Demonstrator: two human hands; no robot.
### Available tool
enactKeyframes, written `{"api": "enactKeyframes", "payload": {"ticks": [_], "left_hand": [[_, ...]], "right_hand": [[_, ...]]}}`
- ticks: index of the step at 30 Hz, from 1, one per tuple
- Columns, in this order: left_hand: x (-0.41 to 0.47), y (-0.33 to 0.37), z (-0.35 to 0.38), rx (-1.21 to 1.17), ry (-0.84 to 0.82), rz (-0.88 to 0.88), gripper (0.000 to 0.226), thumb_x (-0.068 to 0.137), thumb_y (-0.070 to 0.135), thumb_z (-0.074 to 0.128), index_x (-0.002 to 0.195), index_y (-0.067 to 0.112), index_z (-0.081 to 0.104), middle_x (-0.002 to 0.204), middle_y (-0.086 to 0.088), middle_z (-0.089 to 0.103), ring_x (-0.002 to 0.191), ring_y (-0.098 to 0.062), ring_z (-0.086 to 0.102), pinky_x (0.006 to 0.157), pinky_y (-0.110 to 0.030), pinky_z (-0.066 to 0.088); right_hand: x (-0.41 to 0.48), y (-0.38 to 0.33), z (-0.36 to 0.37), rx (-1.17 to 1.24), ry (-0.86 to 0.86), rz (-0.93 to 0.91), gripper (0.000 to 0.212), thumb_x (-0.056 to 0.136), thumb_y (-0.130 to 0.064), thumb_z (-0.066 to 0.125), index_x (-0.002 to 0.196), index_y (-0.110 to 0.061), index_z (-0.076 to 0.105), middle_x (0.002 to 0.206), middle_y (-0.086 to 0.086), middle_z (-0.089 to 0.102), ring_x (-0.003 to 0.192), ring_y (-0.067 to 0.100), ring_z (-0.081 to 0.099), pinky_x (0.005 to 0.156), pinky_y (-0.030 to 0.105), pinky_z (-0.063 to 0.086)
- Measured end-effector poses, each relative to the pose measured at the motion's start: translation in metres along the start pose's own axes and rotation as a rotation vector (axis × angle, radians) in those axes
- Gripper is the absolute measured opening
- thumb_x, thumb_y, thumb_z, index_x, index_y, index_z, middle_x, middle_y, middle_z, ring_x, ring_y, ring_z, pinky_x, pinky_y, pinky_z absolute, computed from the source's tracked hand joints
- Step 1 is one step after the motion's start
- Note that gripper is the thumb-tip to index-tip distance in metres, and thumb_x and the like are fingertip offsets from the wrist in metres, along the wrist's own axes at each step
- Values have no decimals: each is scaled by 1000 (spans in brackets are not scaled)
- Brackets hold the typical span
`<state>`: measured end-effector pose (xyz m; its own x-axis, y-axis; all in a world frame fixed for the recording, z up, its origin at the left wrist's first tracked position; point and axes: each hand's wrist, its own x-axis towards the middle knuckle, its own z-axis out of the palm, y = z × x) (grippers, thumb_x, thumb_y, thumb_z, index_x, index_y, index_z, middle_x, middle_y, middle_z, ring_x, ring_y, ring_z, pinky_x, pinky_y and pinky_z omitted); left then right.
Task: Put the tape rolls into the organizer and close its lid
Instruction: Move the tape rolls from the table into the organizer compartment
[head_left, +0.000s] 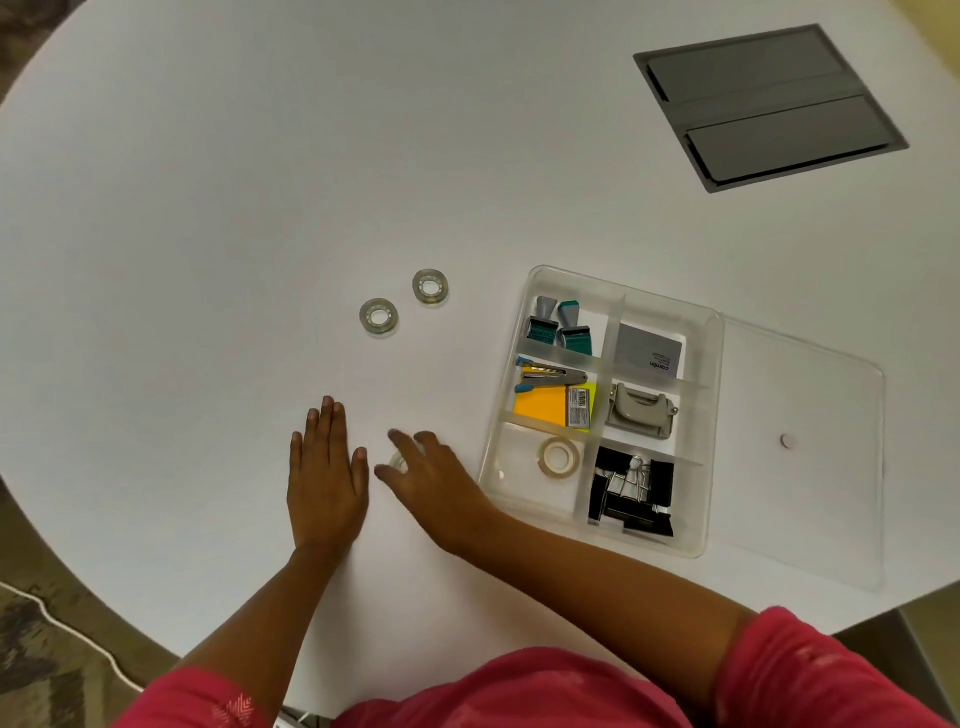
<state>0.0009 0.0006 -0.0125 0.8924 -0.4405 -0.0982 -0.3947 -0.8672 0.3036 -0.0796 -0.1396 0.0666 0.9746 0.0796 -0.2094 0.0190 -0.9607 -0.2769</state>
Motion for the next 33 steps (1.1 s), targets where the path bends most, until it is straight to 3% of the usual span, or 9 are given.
{"api": "enactKeyframes", "payload": {"ticks": [3, 5, 8, 11, 14, 18, 25, 29, 33], "left_hand": [[-1, 0, 0, -12, 3, -3, 60, 98, 35, 23, 152, 13, 13, 161, -5, 16, 150, -17, 9, 123, -38, 9], [-2, 0, 0, -18, 5, -5, 60, 98, 36, 23, 153, 14, 13, 161, -4, 15, 150, -17, 8, 123, -37, 8], [-2, 0, 1, -24, 11, -3, 60, 98, 35, 24, 152, 14, 13, 161, -4, 16, 150, -17, 9, 123, -38, 9], [-1, 1, 0, -19, 21, 7, 59, 97, 31, 26, 152, 12, 16, 161, -5, 18, 150, -19, 12, 123, -39, 11], [-1, 1, -1, -27, 23, 4, 59, 96, 29, 27, 152, 12, 17, 161, -5, 18, 149, -20, 14, 123, -40, 12], [-1, 1, 0, -41, 29, 6, 59, 96, 28, 27, 151, 11, 18, 161, -5, 19, 149, -20, 15, 122, -40, 12], [-1, 2, -1, -39, 29, 8, 59, 96, 27, 28, 151, 10, 19, 160, -6, 20, 149, -21, 16, 122, -40, 13], [-1, 3, -2, -39, 29, 6, 59, 96, 27, 28, 151, 10, 20, 160, -6, 20, 149, -21, 16, 122, -41, 13], [-1, 3, -2, -44, 29, 0, 59, 96, 27, 28, 151, 11, 19, 160, -5, 20, 149, -20, 15, 122, -40, 13]], "right_hand": [[6, -1, 6, -117, 23, -22, 50, 68, -11, 81, 114, -14, 59, 116, 12, 60, 93, 26, 58, 73, 30, 53], [5, 1, 2, -81, 106, -11, 52, 61, -9, 84, 108, -13, 62, 109, 12, 63, 87, 26, 59, 68, 31, 54], [-1, 7, -13, 132, 278, -7, 47, 66, 2, 78, 108, -5, 61, 112, 20, 60, 94, 33, 57, 72, 38, 54], [-20, 23, -32, 327, 487, 50, 37, 77, 2, 65, 112, -7, 56, 115, 19, 53, 101, 29, 50, 78, 31, 48], [-49, 46, -38, 378, 623, 139, 51, 69, -2, 73, 110, -13, 46, 115, 12, 43, 104, 25, 45, 82, 21, 42], [-77, 75, -34, 269, 548, 290, 58, 67, -13, 80, 113, -14, 44, 112, 17, 58, 103, 25, 47, 86, 29, 40], [-81, 98, -22, 47, 437, 261, 60, 49, -20, 92, 101, -15, 62, 82, 4, 65, 81, 18, 37, 63, 34, 49], [-67, 99, -17, -32, 360, 235, 46, 56, -10, 88, 97, -15, 68, 88, -1, 72, 80, 23, 46, 59, 34, 48], [-64, 98, -14, -70, 359, 186, 34, 66, -4, 80, 97, -13, 69, 100, 1, 71, 87, 21, 43, 63, 34, 45]]}}
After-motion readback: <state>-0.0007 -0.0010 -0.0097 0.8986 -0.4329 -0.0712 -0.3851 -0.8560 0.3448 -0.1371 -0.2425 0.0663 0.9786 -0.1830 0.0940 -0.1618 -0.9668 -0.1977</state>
